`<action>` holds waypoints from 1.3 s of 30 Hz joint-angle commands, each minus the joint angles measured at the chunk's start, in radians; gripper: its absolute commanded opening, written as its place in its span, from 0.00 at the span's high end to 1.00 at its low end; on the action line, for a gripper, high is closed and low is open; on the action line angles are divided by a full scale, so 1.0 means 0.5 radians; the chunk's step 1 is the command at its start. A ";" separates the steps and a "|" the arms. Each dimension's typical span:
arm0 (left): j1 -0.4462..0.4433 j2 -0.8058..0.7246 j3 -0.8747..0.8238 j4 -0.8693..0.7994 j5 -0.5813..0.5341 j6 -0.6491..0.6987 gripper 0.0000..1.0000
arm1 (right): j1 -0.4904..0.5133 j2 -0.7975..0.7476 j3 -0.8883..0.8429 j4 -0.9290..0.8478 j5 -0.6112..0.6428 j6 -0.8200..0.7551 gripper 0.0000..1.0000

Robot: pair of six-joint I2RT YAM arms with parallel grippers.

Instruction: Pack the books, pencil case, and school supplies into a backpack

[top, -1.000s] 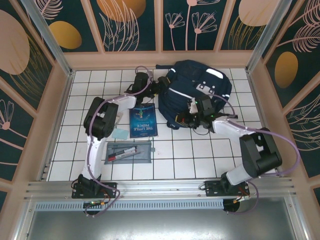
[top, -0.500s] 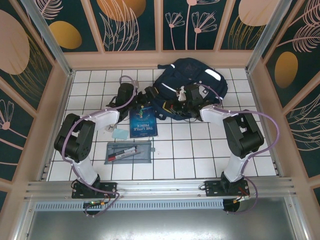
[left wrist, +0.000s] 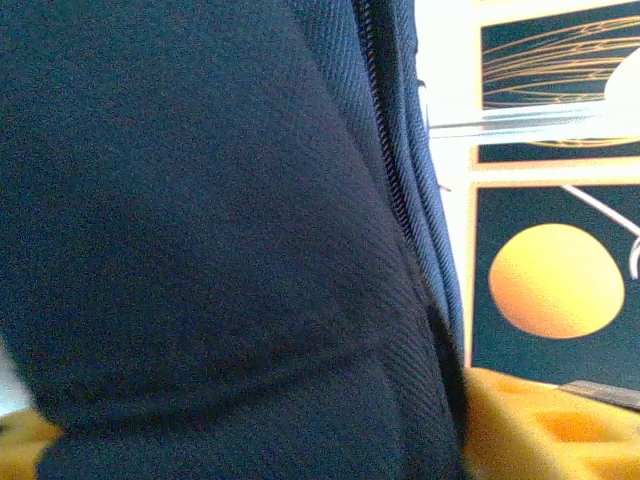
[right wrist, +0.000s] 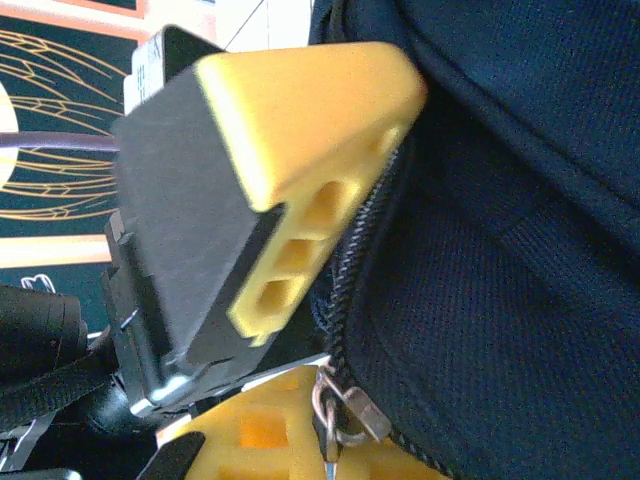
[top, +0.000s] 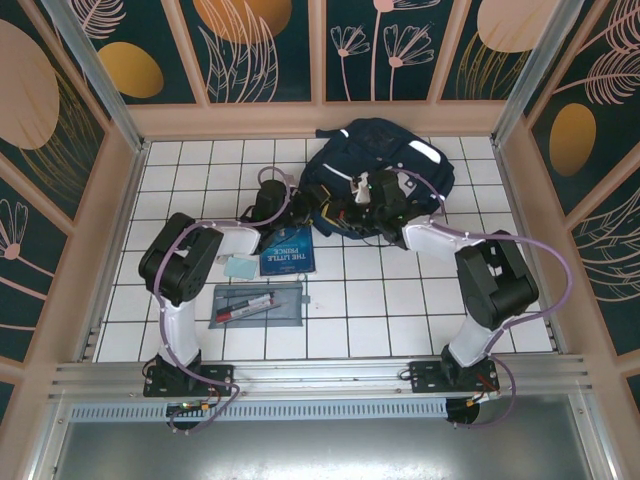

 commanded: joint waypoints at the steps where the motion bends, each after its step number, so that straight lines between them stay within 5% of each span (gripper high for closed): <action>1: -0.009 0.028 0.010 0.190 -0.022 -0.096 0.74 | 0.040 -0.146 -0.023 0.072 -0.015 -0.045 1.00; 2: -0.007 0.014 0.015 0.151 -0.042 -0.064 0.88 | 0.040 -0.156 -0.022 -0.028 0.028 -0.096 1.00; 5: 0.000 -0.040 0.036 0.005 -0.070 0.050 1.00 | 0.034 -0.193 -0.042 -0.281 0.106 -0.250 1.00; 14: 0.085 -0.091 0.025 -0.143 -0.044 0.233 1.00 | -0.124 -0.374 -0.175 -1.084 0.289 -0.691 1.00; 26: 0.099 -0.213 0.061 -0.196 0.141 0.307 1.00 | -0.552 -0.382 -0.265 -1.223 0.802 -0.999 1.00; 39: 0.107 -0.424 -0.046 -0.421 0.251 0.469 1.00 | -0.965 -0.017 0.115 -1.211 1.309 -1.289 1.00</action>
